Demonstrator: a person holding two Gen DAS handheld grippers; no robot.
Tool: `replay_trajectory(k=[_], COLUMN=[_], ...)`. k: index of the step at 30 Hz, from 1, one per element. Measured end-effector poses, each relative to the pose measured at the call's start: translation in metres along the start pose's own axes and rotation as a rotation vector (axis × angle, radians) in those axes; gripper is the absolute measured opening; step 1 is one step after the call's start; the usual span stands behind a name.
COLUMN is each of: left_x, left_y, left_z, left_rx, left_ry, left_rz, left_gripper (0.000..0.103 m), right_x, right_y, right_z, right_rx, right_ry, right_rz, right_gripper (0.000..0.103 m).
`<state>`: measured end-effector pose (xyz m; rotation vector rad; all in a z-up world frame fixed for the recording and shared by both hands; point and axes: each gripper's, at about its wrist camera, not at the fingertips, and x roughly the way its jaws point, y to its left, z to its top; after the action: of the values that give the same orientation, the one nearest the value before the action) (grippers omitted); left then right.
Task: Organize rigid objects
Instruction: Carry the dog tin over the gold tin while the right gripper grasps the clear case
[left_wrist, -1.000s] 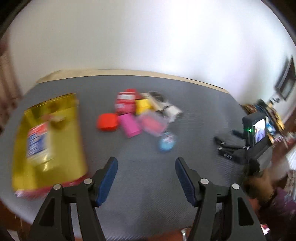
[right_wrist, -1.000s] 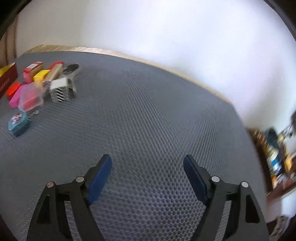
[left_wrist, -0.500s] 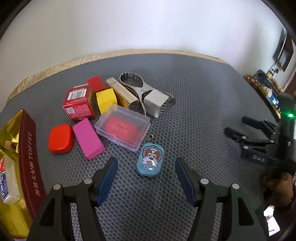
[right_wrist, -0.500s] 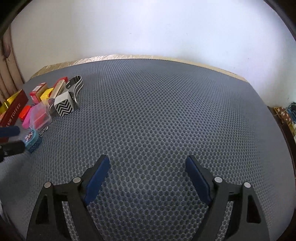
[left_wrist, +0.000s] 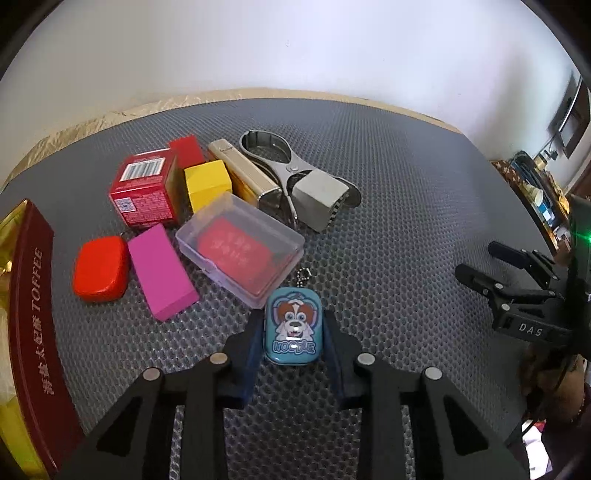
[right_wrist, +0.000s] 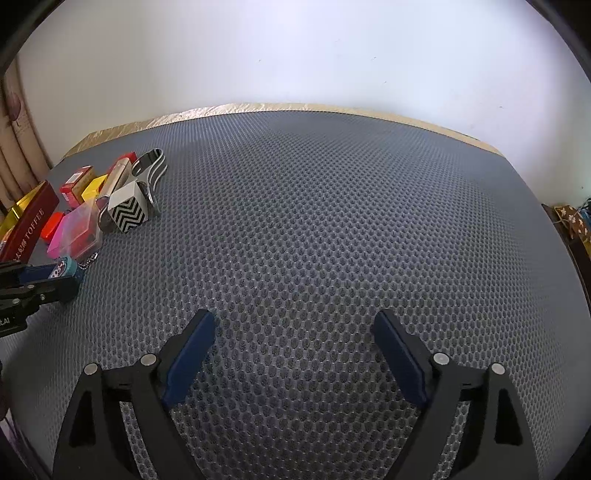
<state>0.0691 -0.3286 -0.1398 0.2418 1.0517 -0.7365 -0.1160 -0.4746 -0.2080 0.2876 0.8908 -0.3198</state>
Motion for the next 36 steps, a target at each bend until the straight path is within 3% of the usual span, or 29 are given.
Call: replay_trajectory(k=[9, 15, 25, 32, 36], left_x=[-0.059, -0.118, -0.149, -0.147, -0.145], left_y=[0.014, 0.056, 0.132, 0.170, 0.181], left_z=[-0.025, -0.033, -0.060, -0.074, -0.080], left_rx=[-0.135, -0.215, -0.382, -0.465, -0.484], left_ry=[-0.065, -0.151, -0.198, -0.209, -0.202], left_rz=[-0.065, 0.002, 0.111, 0.170, 0.182], left_gripper=[0.031, 0.031, 0.031, 0.031, 0.031], right_x=[0.004, 0.009, 0.006, -0.029, -0.024], right_y=[0.011, 0.017, 0.031, 0.113, 0.165], right_z=[-0.005, -0.003, -0.003, 0.022, 0.049], right_rx=[-0.009, -0.013, -0.051, -0.189, -0.325], right_ry=[0.006, 0.012, 0.006, -0.017, 0.019], right_rz=[-0.015, -0.025, -0.040, 0.252, 0.349], right_gripper=[0.088, 0.092, 0.088, 0.085, 0.081])
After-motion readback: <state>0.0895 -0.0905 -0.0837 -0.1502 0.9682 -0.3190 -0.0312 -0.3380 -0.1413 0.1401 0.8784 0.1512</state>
